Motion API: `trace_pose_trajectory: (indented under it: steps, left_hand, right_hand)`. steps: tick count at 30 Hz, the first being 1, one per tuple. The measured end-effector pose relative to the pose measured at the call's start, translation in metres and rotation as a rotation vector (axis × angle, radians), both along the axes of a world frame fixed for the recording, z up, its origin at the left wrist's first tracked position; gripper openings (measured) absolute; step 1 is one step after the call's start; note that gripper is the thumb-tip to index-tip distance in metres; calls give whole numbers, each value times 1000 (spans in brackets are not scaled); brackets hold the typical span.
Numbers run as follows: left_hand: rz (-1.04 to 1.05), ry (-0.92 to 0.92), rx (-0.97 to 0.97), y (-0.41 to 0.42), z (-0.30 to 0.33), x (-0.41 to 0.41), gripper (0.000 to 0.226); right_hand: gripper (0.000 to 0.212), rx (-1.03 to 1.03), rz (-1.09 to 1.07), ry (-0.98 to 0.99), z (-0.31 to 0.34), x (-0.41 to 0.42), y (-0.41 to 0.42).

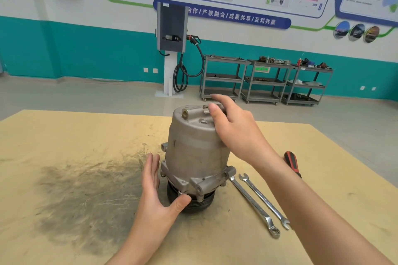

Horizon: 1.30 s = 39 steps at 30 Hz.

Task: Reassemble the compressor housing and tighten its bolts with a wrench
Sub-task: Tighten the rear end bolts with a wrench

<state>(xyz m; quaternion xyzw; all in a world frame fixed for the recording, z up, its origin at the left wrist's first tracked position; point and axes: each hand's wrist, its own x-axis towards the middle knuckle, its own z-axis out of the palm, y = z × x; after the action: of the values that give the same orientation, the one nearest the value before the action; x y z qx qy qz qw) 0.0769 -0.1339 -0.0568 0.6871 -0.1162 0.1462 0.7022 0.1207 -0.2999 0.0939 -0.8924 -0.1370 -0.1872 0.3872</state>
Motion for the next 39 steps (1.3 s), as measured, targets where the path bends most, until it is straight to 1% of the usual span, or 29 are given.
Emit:
trace_pose_trajectory:
  steps: [4, 7, 11, 14, 18, 21, 24, 27, 29, 31, 33, 35, 37, 39]
  left_hand:
    - [26, -13, -1, -1, 0, 0, 130]
    - [75, -36, -2, 0, -1, 1, 124]
    - [125, -56, 13, 1, -2, 5, 120]
    - [107, -46, 23, 1, -4, 7, 120]
    - [55, -10, 32, 2, -8, 8, 123]
    - [20, 21, 34, 2, -9, 8, 112]
    - [4, 37, 42, 3, -9, 8, 104]
    - [-36, 51, 51, 3, -9, 9, 104]
    - [-54, 56, 51, 3, -8, 8, 105]
    - [-62, 58, 58, 2, -7, 7, 104]
    - [-60, 49, 67, 1, -5, 6, 97]
    - [-51, 44, 79, 0, -6, 6, 86]
    - [-50, 57, 72, 1, -6, 6, 86]
    - [-50, 63, 74, 1, -6, 7, 89]
  right_hand:
    - [44, 40, 111, 30, 2, 7, -8]
    - [43, 107, 254, 96, 3, 16, -17]
    - [50, 212, 464, 137, -1, 23, -28]
    - [52, 244, 526, 154, -1, 28, -30]
    - [48, 273, 539, 159, -7, 31, -32]
    - [48, 221, 498, 151, -8, 28, -39]
    - [51, 237, 370, 77, -8, 18, -54]
    - [42, 290, 193, 1, -11, 6, -81]
    - [30, 203, 28, 29, -15, 0, -101]
    - [23, -21, -119, 146, -26, -5, -117]
    - [23, -323, -221, 296, -44, -6, -130]
    - [25, -597, -333, 406, -64, -6, -140]
    - [29, -768, -417, 442, -79, -6, -149]
    - [35, -876, -455, 450, -88, -6, -158]
